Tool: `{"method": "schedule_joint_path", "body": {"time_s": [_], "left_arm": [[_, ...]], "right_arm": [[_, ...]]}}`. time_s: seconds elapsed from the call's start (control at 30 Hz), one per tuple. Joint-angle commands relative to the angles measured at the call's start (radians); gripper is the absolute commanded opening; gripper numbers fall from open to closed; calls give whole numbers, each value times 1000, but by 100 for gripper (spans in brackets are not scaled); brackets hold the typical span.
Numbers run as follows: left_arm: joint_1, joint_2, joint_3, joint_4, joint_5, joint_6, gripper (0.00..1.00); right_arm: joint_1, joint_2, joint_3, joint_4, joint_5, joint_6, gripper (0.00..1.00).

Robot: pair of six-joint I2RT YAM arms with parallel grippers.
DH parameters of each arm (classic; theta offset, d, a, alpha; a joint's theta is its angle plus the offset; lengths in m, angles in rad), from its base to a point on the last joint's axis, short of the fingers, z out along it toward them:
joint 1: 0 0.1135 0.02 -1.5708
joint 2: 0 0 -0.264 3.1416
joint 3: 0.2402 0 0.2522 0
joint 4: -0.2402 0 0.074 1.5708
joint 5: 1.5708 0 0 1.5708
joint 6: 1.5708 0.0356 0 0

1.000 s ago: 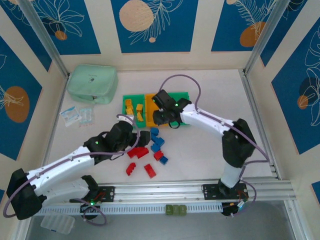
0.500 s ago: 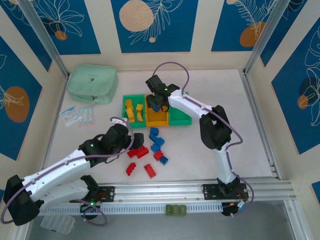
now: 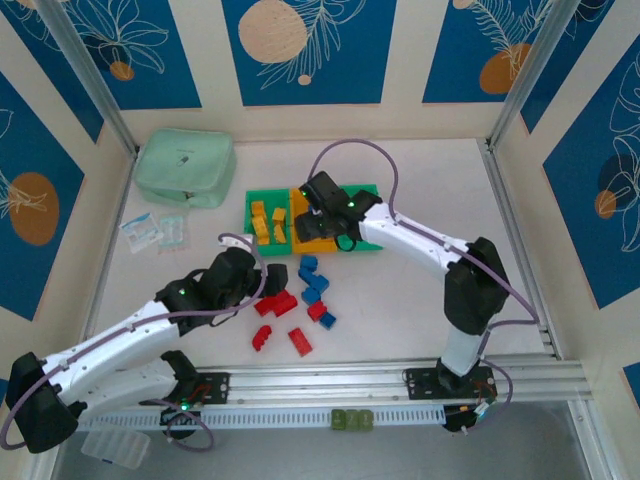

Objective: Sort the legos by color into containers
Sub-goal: Place the lego in the container, then pick up the lego from the center of the table.

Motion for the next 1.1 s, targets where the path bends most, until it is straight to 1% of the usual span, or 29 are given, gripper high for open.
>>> {"method": "schedule_joint_path", "body": {"time_s": [0.0,0.2,0.33,0.47,0.6,0.73,1.07], "left_arm": [[13,20,-13,52,20,-9,99],[14,56,-8,78,45,-18,99],[14,71,-3,85,49,-26,99],[15,69,-15,95,49,-35,99],[17,58,-21,85,47,-38,99],[18,36,-34,77,35,-39,99],[24,17,-52,78,37,-45,99]], "right_arm": [[20,-60,-77,-20,-31,62,74],[30,-121,-228,9,-66,132,77],[44,-98,-263,18,-79,164,78],[59,-72,-287,65,-105,190,79],[85,-15,-266,64,-106,203,80],[89,24,-261,76,-133,222,80],[99,123,-220,54,-96,281,81]]}}
